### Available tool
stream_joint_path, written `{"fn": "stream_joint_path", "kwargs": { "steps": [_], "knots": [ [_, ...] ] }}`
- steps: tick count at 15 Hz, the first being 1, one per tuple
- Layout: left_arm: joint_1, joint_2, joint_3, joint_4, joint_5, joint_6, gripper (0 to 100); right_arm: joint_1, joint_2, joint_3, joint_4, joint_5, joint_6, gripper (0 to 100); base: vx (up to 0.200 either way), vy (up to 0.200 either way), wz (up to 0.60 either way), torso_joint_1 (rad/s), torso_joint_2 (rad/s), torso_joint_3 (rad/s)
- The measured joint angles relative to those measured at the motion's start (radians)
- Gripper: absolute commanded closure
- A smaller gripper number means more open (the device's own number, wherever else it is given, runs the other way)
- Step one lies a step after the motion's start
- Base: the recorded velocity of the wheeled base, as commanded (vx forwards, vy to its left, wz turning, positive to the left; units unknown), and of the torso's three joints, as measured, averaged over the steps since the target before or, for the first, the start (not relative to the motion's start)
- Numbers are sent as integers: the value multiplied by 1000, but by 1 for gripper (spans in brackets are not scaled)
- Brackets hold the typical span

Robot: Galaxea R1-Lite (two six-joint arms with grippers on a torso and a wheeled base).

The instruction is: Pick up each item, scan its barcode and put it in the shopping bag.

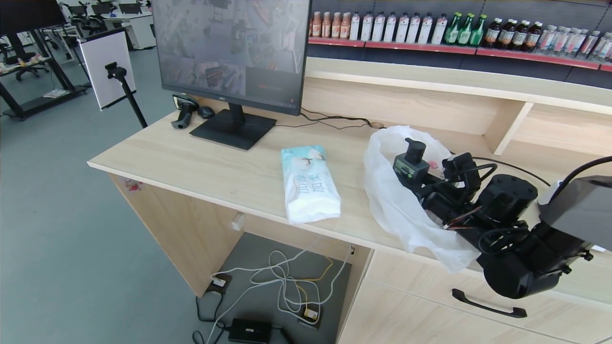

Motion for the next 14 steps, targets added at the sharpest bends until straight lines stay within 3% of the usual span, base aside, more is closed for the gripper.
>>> {"fn": "stream_joint_path", "kwargs": {
  "steps": [8,9,14],
  "knots": [
    [0,0,0,0,0,1,0,0,17,16,4,0,0,100,0,0,0,0,0,0],
    [0,0,0,0,0,0,0,0,18,18,5,0,0,0,0,0,0,0,0,0],
    [0,0,0,0,0,1,0,-4,11,26,8,1,0,0,0,0,0,0,0,0]
  ]
}}
